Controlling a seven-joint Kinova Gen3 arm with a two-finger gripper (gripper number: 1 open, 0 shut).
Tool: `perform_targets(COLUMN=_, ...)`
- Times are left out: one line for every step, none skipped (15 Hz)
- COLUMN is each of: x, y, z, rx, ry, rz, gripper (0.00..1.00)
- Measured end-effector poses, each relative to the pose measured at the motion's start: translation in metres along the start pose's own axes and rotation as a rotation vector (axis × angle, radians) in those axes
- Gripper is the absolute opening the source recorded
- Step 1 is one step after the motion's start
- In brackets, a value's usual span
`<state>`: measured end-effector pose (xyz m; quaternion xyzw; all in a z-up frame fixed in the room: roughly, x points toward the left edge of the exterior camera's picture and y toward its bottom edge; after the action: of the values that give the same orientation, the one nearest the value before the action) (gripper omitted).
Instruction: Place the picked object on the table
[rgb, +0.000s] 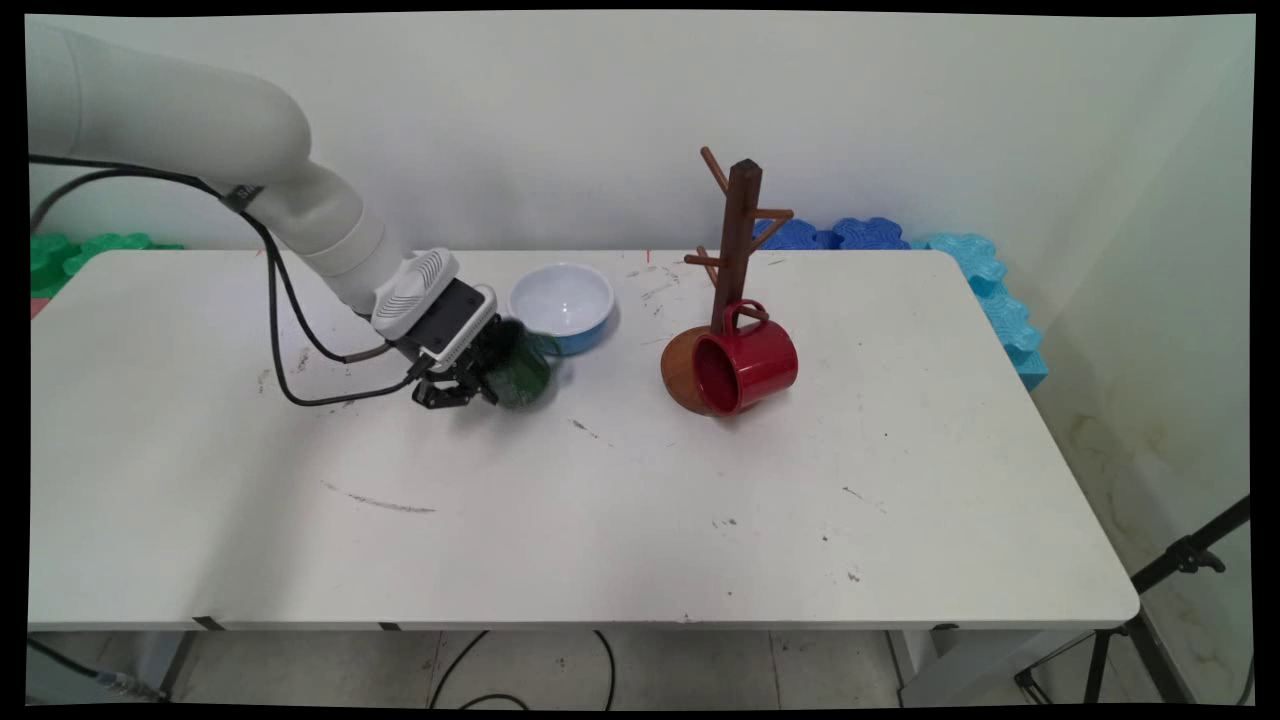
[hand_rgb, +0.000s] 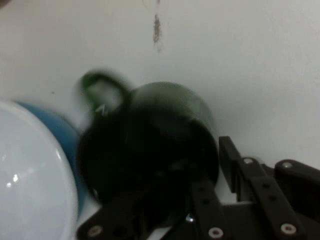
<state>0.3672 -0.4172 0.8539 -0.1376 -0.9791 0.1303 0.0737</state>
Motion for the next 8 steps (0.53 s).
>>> perform_targets(x=0.0016, y=-0.0004, z=0.0012, rx=-0.002, ry=0.000, rz=-0.003, gripper=1.00)
perform_targets(x=0.0032, y=-0.0007, z=0.0025, rx=-0.005, ry=0.001, rz=-0.006, gripper=1.00)
perform_targets(x=0.0040, y=-0.0009, z=0.0031, rx=-0.006, ry=0.001, rz=-0.007, gripper=1.00)
perform_targets(x=0.0051, y=-0.0009, z=0.0040, rx=-0.009, ry=0.001, rz=-0.010, gripper=1.00)
perform_targets(x=0.0058, y=-0.0010, z=0.0045, rx=-0.010, ry=0.002, rz=-0.012, gripper=1.00)
perform_targets(x=0.0066, y=-0.0009, z=0.0050, rx=-0.012, ry=0.002, rz=-0.014, gripper=1.00)
perform_targets(x=0.0078, y=-0.0012, z=0.0056, rx=-0.013, ry=0.003, rz=-0.017, gripper=1.00)
perform_targets(x=0.0088, y=-0.0012, z=0.0057, rx=-0.014, ry=0.005, rz=-0.019, gripper=1.00)
